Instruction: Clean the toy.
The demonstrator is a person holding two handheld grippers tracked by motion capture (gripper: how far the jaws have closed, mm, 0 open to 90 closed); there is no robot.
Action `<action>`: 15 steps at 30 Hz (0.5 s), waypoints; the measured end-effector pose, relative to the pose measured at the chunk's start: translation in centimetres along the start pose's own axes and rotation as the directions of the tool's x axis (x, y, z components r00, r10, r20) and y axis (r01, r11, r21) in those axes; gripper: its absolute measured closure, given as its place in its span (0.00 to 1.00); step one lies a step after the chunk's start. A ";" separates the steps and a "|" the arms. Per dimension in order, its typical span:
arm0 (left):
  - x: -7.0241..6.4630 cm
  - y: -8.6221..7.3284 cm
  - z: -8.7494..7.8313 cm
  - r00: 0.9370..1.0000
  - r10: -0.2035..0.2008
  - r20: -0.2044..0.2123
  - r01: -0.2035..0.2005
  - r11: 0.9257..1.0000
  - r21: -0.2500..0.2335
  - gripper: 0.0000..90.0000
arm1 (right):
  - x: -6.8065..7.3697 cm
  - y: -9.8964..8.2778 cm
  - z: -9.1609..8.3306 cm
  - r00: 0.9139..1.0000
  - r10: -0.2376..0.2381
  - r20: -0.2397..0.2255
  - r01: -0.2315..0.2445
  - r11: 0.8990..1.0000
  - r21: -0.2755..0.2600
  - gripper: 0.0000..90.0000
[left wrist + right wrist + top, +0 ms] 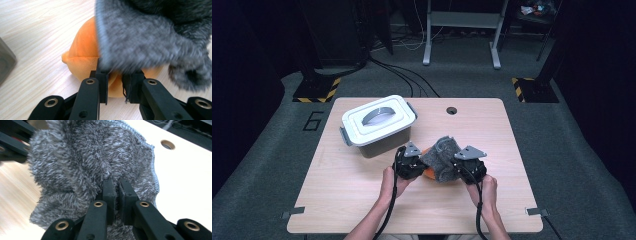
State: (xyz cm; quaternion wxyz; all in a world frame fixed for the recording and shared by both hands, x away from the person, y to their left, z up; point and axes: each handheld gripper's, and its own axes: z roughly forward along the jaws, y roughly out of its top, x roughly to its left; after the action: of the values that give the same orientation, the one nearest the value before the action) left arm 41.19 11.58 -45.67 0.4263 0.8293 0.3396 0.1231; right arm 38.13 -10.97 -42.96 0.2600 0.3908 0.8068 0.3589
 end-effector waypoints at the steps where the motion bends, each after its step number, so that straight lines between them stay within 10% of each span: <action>1: 0.0 0.0 0.0 1.000 0.000 -0.004 0.000 1.000 -0.002 0.84 | -0.2 -0.2 0.0 1.000 0.009 0.000 -0.009 1.000 0.006 0.94; 15: 0.0 0.1 0.1 0.999 0.046 -0.005 -0.046 0.999 0.000 0.71 | -3.4 -3.1 1.4 0.992 0.126 0.019 -0.126 0.991 0.048 0.93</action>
State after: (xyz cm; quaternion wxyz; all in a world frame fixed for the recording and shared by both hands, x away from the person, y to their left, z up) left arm 41.31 11.44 -45.67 0.4225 0.8366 0.3214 0.1352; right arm 39.59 -14.57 -45.80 0.2334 0.4501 0.7870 0.3514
